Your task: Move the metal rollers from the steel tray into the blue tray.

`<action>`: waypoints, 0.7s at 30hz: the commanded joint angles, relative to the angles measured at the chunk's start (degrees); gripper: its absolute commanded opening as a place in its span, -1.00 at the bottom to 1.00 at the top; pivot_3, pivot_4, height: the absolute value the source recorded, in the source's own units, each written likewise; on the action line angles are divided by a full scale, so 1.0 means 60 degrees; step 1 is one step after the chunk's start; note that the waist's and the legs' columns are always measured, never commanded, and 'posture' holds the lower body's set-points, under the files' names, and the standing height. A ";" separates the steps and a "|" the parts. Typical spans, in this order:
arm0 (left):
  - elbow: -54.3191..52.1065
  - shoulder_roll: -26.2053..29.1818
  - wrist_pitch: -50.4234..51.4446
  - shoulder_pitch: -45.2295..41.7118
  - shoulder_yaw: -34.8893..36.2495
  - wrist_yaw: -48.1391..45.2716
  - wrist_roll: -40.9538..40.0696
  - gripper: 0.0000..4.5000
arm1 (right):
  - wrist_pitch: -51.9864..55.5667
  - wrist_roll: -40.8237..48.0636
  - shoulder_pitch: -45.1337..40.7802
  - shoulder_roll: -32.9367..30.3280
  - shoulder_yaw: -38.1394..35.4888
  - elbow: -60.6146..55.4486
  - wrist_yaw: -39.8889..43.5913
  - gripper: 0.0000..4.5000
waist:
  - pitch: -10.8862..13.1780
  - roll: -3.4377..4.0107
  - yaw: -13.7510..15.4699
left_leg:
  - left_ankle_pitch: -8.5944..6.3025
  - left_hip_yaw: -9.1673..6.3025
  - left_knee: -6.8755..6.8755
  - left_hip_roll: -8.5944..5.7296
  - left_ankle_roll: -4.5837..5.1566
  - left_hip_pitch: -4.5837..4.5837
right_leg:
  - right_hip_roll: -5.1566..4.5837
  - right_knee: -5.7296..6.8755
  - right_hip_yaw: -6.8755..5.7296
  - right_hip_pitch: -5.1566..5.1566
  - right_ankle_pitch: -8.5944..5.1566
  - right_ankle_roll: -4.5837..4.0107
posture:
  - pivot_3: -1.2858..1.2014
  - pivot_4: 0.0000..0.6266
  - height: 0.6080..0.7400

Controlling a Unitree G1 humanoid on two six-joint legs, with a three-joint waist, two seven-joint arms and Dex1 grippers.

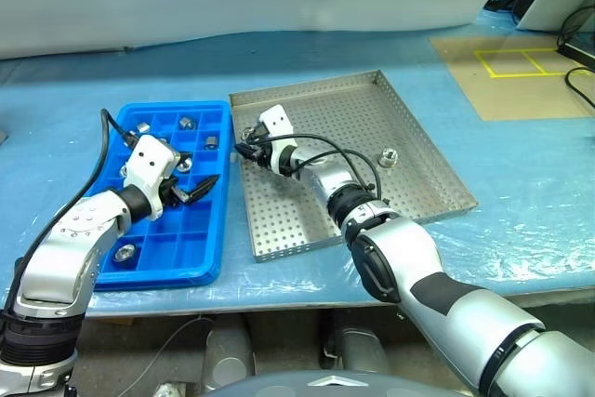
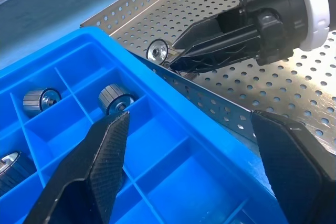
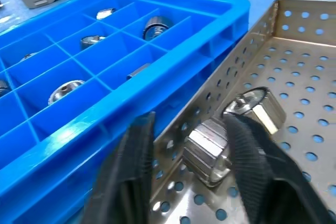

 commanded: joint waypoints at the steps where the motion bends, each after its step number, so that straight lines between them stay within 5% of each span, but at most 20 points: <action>1: -0.0110 0.0000 -0.0147 -0.0136 0.0029 0.0064 0.0043 0.72 | 0.0136 0.0150 -0.0056 0.0724 -0.0132 -0.0194 -0.0143 0.43 | 0.0000 0.0000 -0.0002 | 0.0000 0.0000 0.0000 0.0000 0.0000 0.0000 | 0.0000 0.0000 0.0000 0.0000 0.0000 0.0000 | 0.17 -0.52 1.00; 21: -0.0129 -0.0032 -0.0179 -0.0164 -0.0097 0.0124 0.0119 0.72 | -0.0085 -0.0520 0.0466 0.1099 0.0616 -0.0143 -0.0803 0.43 | 0.0000 0.0001 -0.0017 | 0.0000 0.0001 -0.0007 0.0000 -0.0001 -0.0001 | 0.0000 -0.0004 -0.0001 -0.0003 -0.0001 -0.0001 | 0.17 -0.52 1.00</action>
